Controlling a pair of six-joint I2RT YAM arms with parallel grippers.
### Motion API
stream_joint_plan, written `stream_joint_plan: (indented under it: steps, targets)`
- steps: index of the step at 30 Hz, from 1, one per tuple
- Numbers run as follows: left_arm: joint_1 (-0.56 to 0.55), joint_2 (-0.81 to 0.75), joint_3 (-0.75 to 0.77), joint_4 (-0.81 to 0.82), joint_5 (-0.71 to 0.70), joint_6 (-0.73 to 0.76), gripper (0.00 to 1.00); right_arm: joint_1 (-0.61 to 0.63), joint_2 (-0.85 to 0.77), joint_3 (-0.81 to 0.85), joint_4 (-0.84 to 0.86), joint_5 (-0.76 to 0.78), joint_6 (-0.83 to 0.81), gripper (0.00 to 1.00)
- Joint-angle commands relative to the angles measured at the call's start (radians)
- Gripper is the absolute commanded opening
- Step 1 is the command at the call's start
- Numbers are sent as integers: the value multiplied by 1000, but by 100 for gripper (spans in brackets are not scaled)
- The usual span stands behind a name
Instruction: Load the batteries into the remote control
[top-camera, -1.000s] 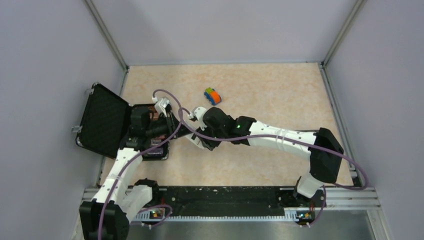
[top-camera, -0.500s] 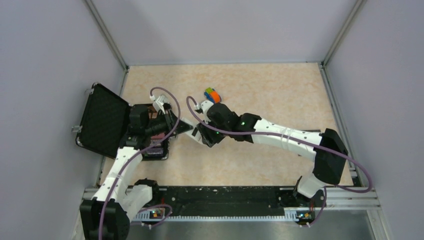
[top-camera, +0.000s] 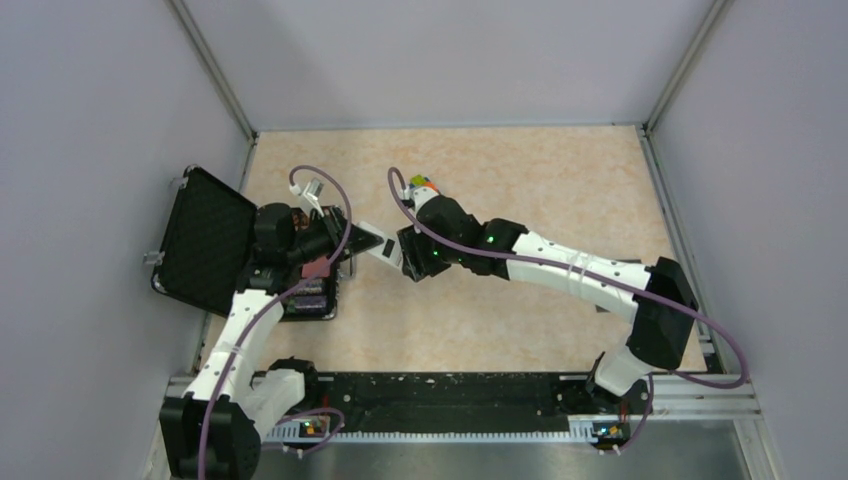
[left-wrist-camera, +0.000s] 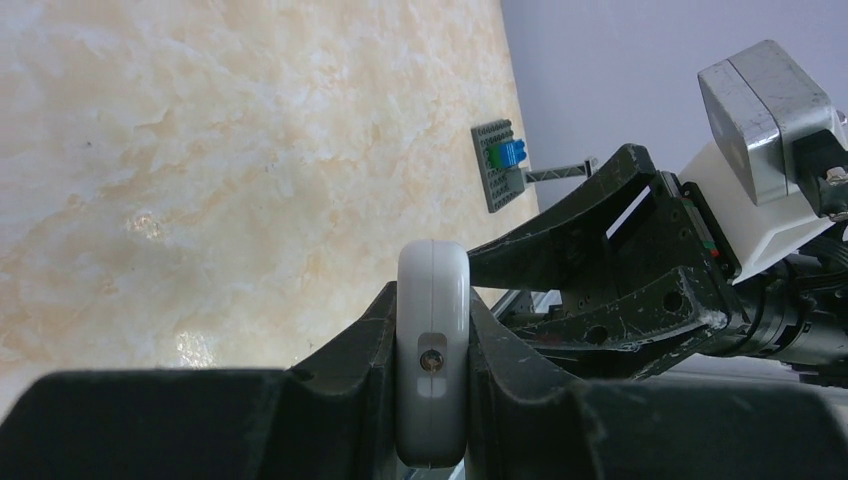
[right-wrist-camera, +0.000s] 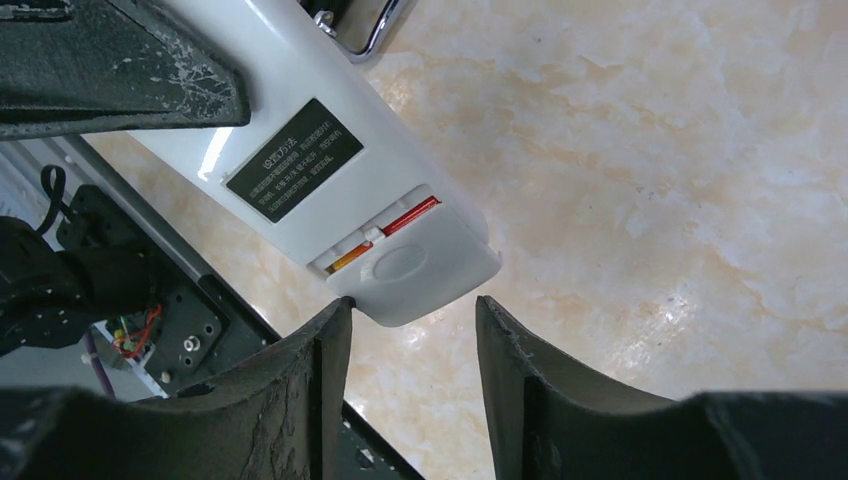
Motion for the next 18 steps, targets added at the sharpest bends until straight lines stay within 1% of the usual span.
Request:
stream_joint_plan:
  steps: [1, 9, 14, 15, 18]
  targets:
    - [-16, -50, 74, 110, 136, -155, 0, -9, 2, 33, 41, 48, 73, 48]
    - [-16, -59, 73, 90, 92, -153, 0, -31, -18, 63, 25, 36, 98, 48]
    - [-15, -55, 73, 35, 20, -118, 0, -36, -37, 80, 19, 23, 102, 48]
    - [-15, -53, 72, 31, 12, -115, 0, -37, -42, 83, 18, 18, 103, 50]
    - [-15, -45, 70, 18, -18, -108, 0, -40, -60, 93, 17, 4, 108, 59]
